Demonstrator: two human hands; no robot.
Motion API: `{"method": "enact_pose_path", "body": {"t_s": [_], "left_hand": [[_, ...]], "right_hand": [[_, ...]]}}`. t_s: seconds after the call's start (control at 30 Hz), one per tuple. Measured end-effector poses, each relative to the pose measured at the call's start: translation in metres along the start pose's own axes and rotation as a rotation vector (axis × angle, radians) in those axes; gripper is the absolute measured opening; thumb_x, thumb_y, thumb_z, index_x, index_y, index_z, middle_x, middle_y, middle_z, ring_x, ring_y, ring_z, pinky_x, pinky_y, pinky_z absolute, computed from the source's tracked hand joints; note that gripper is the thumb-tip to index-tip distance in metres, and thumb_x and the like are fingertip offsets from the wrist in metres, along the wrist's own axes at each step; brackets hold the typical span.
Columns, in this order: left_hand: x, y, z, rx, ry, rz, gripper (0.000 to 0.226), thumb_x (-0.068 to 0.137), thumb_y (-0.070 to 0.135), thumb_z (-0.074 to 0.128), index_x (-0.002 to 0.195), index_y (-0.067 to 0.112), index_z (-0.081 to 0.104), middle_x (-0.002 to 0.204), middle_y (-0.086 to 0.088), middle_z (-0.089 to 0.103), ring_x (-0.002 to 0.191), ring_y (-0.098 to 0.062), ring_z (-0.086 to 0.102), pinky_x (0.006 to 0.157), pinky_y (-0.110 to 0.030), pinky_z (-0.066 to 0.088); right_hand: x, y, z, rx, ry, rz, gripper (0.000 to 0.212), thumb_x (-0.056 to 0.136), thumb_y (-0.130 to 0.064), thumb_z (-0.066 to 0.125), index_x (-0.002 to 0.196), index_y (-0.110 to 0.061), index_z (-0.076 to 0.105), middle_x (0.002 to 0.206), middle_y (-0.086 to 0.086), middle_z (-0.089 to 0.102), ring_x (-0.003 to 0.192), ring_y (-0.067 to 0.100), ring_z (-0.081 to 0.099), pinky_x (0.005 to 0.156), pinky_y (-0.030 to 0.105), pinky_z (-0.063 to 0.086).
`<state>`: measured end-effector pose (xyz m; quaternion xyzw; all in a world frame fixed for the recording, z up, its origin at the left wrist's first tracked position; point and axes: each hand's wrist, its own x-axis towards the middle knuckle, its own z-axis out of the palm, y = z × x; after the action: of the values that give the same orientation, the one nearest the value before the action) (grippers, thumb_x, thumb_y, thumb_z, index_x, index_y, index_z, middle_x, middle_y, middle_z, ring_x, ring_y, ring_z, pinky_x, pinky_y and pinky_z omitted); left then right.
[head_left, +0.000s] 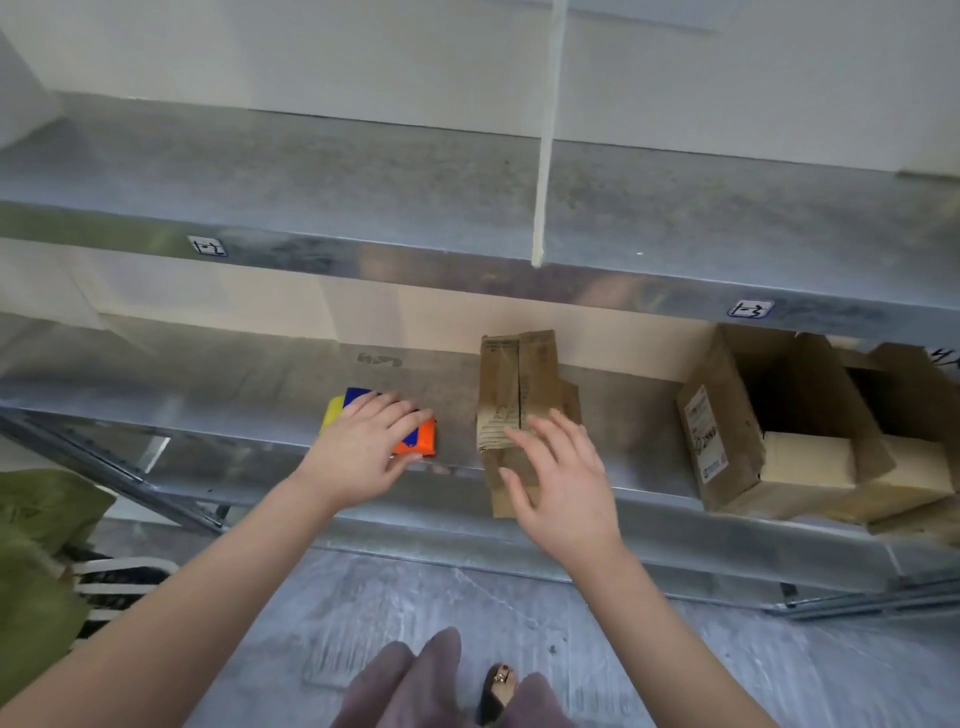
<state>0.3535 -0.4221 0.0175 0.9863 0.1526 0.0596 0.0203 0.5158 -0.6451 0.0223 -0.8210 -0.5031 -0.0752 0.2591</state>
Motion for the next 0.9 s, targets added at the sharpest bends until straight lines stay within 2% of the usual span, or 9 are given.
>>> {"method": "enact_pose_path", "body": {"t_s": [0.13,0.23,0.43,0.57,0.7,0.77,0.83,0.9], "left_hand": [[-0.014,-0.031,-0.004,0.000,-0.010,-0.025,0.056,0.088,0.050,0.038,0.131,0.020,0.057,0.130,-0.002,0.060,0.120,-0.026,0.056,0.104,-0.039,0.041],[-0.020,-0.054,-0.003,-0.037,-0.043,-0.047,0.056,0.086,0.049,0.040,0.130,0.020,0.056,0.130,-0.002,0.059,0.118,-0.026,0.057,0.101,-0.036,0.041],[-0.015,-0.086,0.007,-0.112,-0.116,-0.024,0.060,0.084,0.053,0.042,0.134,0.021,0.052,0.132,-0.004,0.057,0.119,-0.028,0.055,0.097,-0.039,0.045],[0.006,-0.096,0.013,-0.132,-0.187,0.014,0.071,0.078,0.060,0.040,0.136,0.020,0.050,0.135,-0.008,0.055,0.122,-0.034,0.052,0.102,-0.043,0.042],[0.031,-0.093,0.019,-0.130,-0.303,0.039,0.085,0.069,0.072,0.032,0.141,0.030,0.044,0.141,-0.005,0.047,0.125,-0.032,0.044,0.107,-0.038,0.031],[0.040,-0.093,0.024,-0.130,-0.357,0.050,0.073,0.075,0.066,0.046,0.139,0.033,0.045,0.137,-0.002,0.047,0.121,-0.029,0.046,0.103,-0.034,0.033],[0.045,-0.096,0.029,-0.168,-0.400,0.039,0.060,0.082,0.051,0.061,0.138,0.035,0.047,0.135,-0.001,0.046,0.119,-0.027,0.046,0.098,-0.033,0.038],[0.047,-0.099,0.031,-0.209,-0.423,0.028,0.056,0.083,0.046,0.065,0.136,0.037,0.048,0.132,0.000,0.047,0.118,-0.025,0.047,0.094,-0.032,0.042]], "right_hand": [[0.019,-0.057,0.030,0.063,-0.056,-0.081,0.044,0.090,-0.042,0.050,0.129,-0.024,0.059,0.134,0.001,0.057,0.133,0.022,0.043,0.105,0.036,0.040],[0.031,-0.090,0.063,0.102,-0.116,-0.051,0.045,0.088,-0.035,0.055,0.131,-0.021,0.057,0.134,0.003,0.056,0.129,0.023,0.046,0.102,0.035,0.044],[0.028,-0.097,0.117,0.113,-0.254,0.223,0.050,0.087,-0.029,0.061,0.135,-0.017,0.053,0.137,0.007,0.053,0.131,0.028,0.044,0.105,0.043,0.044],[0.022,-0.081,0.135,0.118,-0.355,0.429,0.054,0.092,-0.031,0.056,0.144,-0.022,0.042,0.146,0.006,0.044,0.138,0.029,0.034,0.114,0.037,0.028],[0.019,-0.070,0.148,0.137,-0.430,0.495,0.059,0.095,-0.033,0.053,0.149,-0.024,0.033,0.153,0.007,0.035,0.144,0.027,0.024,0.118,0.035,0.020],[0.017,-0.066,0.151,0.148,-0.434,0.532,0.059,0.096,-0.032,0.053,0.149,-0.021,0.033,0.155,0.008,0.032,0.146,0.026,0.020,0.118,0.034,0.018],[0.017,-0.064,0.151,0.152,-0.427,0.544,0.058,0.096,-0.031,0.053,0.149,-0.021,0.033,0.155,0.007,0.031,0.146,0.025,0.021,0.118,0.033,0.018],[0.017,-0.064,0.152,0.159,-0.421,0.545,0.057,0.096,-0.030,0.053,0.149,-0.021,0.034,0.154,0.007,0.032,0.145,0.026,0.024,0.117,0.033,0.021]]}}
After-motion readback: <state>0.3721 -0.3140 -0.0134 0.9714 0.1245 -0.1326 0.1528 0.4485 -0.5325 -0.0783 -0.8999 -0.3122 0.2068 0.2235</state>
